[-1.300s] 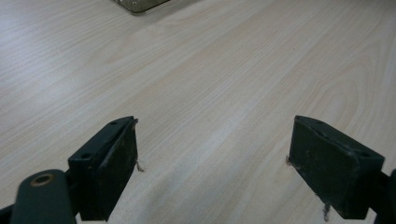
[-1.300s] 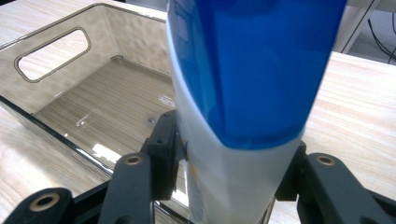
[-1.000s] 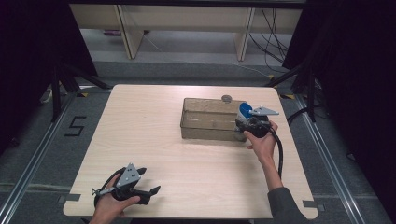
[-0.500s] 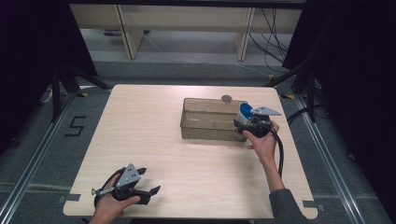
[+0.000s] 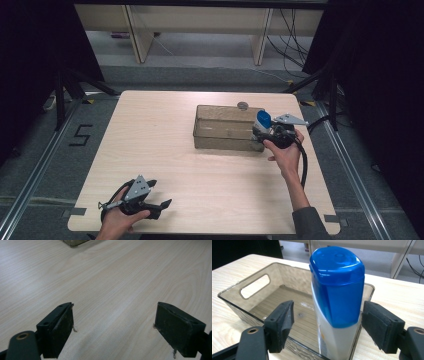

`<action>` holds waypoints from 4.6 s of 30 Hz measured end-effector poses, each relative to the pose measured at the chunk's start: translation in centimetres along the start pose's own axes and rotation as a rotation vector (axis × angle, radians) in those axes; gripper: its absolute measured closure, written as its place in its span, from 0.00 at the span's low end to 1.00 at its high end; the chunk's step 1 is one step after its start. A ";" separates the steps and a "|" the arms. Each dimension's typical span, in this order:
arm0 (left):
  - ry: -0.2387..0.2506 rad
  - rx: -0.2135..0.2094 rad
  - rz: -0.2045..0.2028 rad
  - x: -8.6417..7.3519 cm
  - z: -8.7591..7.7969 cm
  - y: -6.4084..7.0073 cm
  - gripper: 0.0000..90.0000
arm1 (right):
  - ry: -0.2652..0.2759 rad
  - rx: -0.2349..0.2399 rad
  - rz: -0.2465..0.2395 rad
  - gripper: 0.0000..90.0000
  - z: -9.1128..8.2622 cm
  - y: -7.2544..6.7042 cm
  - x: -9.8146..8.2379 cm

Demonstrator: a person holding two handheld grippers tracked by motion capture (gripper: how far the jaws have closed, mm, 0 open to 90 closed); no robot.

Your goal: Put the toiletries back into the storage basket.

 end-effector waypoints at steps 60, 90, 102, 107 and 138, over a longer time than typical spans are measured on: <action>0.012 0.004 -0.009 0.1 -0.2 0.1 0.17 | 0.045 0.015 0.008 0.26 -3.8 -1.1 -1.8; 0.013 -0.005 -0.005 0.2 -0.2 0.2 0.17 | 0.005 0.060 -0.042 0.25 -4.9 -4.5 -4.1; 0.013 -0.005 -0.003 0.2 -0.2 0.2 0.17 | 0.013 0.076 -0.043 0.23 -5.0 -4.4 -4.9; 0.014 -0.005 -0.006 0.2 -0.2 0.2 0.17 | 0.005 0.090 -0.034 0.22 -5.1 -4.4 -5.3; 0.000 0.001 0.007 0.0 -0.2 0.1 0.17 | -0.004 0.117 -0.034 0.21 -6.1 -5.0 -7.4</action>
Point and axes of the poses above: each handheld gripper's, and its own axes: z roughly forward along the jaws, x roughly out of its top, y roughly to its right, the point moved 7 cm from there along z, roughly forward along the jaws, and after that the axes turned 15 degrees about -y, right-handed, at the moved point
